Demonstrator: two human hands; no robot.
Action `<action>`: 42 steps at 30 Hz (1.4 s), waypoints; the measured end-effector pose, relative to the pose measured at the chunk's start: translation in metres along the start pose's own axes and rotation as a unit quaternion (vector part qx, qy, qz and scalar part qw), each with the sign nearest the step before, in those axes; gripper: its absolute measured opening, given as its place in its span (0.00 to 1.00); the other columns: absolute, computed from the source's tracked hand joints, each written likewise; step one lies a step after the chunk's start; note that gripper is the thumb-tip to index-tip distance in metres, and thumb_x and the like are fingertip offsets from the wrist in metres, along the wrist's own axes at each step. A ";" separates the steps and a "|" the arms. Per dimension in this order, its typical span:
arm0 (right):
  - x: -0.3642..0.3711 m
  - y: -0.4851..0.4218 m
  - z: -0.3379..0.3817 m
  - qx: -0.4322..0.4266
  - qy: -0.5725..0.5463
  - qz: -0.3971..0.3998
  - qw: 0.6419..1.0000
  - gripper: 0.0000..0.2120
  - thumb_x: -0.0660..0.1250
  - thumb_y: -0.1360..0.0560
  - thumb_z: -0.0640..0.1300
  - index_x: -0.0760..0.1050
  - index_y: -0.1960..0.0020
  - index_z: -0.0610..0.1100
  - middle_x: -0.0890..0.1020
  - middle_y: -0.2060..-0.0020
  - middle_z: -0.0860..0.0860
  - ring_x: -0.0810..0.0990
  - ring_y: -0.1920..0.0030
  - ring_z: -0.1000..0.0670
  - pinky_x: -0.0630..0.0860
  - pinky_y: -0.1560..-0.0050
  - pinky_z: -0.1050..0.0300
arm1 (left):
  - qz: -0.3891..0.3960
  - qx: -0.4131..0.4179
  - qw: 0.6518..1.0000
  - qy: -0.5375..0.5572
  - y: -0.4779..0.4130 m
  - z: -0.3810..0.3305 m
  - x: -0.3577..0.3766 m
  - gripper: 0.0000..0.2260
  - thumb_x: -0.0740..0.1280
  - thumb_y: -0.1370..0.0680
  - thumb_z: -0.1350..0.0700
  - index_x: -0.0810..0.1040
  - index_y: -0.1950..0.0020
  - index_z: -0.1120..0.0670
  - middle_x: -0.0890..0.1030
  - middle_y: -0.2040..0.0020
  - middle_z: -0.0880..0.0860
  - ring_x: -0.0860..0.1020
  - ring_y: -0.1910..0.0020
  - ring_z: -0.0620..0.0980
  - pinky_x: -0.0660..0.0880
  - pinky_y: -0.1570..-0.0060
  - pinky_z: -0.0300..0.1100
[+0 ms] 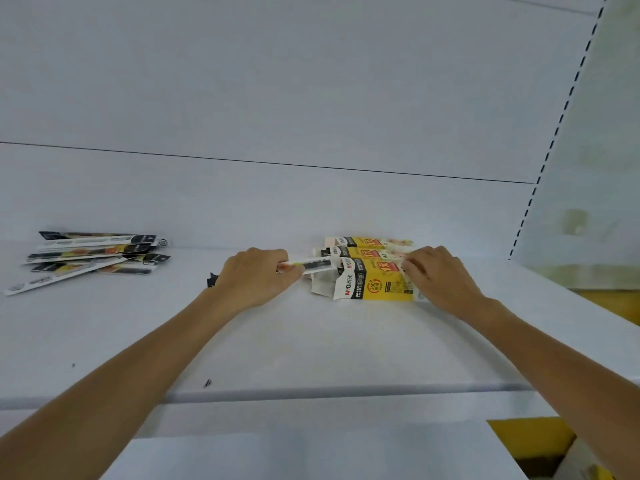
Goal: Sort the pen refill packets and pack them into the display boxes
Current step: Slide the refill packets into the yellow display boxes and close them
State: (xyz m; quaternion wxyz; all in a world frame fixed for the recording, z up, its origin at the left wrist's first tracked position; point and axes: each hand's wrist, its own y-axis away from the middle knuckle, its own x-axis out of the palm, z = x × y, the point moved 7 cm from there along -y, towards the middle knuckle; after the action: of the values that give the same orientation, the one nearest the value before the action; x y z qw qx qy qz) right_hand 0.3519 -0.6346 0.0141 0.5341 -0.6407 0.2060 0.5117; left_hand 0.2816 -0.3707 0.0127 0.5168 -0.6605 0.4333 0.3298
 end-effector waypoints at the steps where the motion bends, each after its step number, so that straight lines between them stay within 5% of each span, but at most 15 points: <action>1: 0.004 0.000 -0.001 -0.009 0.019 -0.022 1.000 0.13 0.56 0.21 0.45 0.78 0.52 0.42 0.80 0.51 0.47 0.74 0.52 0.43 0.73 0.55 0.48 | 0.001 -0.005 1.000 0.007 -0.002 -0.004 0.001 0.18 0.57 0.22 0.42 0.74 0.54 0.57 0.76 0.63 0.53 0.75 0.58 0.56 0.63 0.66 0.41; 6: 0.007 0.006 0.003 -0.028 0.044 -0.114 0.992 0.09 0.60 0.29 0.41 0.77 0.61 0.40 0.81 0.61 0.45 0.76 0.62 0.39 0.74 0.65 0.48 | 0.012 -0.011 1.000 0.018 -0.006 -0.018 0.011 0.16 0.57 0.22 0.42 0.70 0.60 0.54 0.71 0.68 0.49 0.71 0.63 0.53 0.62 0.69 0.40; 10: 0.012 0.003 -0.003 -0.009 0.026 -0.106 0.994 0.22 0.47 0.27 0.51 0.78 0.55 0.42 0.80 0.56 0.47 0.75 0.56 0.42 0.70 0.58 0.49 | 0.011 -0.036 0.999 0.020 -0.011 -0.009 0.008 0.16 0.57 0.22 0.43 0.66 0.65 0.51 0.71 0.69 0.50 0.71 0.64 0.54 0.62 0.69 0.41; 15: 0.015 -0.001 -0.005 0.007 0.027 -0.109 0.994 0.28 0.41 0.28 0.54 0.77 0.53 0.42 0.79 0.54 0.48 0.73 0.54 0.44 0.68 0.56 0.51 | 0.020 -0.030 0.999 -0.011 -0.010 -0.002 0.007 0.16 0.57 0.22 0.43 0.67 0.64 0.52 0.70 0.70 0.49 0.70 0.65 0.53 0.61 0.69 0.40; 42: 0.018 0.001 -0.006 -0.008 0.056 -0.120 0.991 0.29 0.39 0.27 0.53 0.76 0.54 0.42 0.80 0.55 0.48 0.72 0.55 0.45 0.61 0.58 0.55 | 0.064 -0.004 0.998 0.029 -0.017 -0.016 0.027 0.16 0.56 0.21 0.42 0.69 0.61 0.53 0.70 0.68 0.49 0.70 0.65 0.51 0.61 0.68 0.42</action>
State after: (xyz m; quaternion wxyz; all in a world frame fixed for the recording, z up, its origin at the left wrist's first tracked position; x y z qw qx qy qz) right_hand 0.3605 -0.6350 -0.0026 0.5739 -0.6926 0.1531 0.4093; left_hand 0.3075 -0.3905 -0.0005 0.4788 -0.6431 0.4883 0.3445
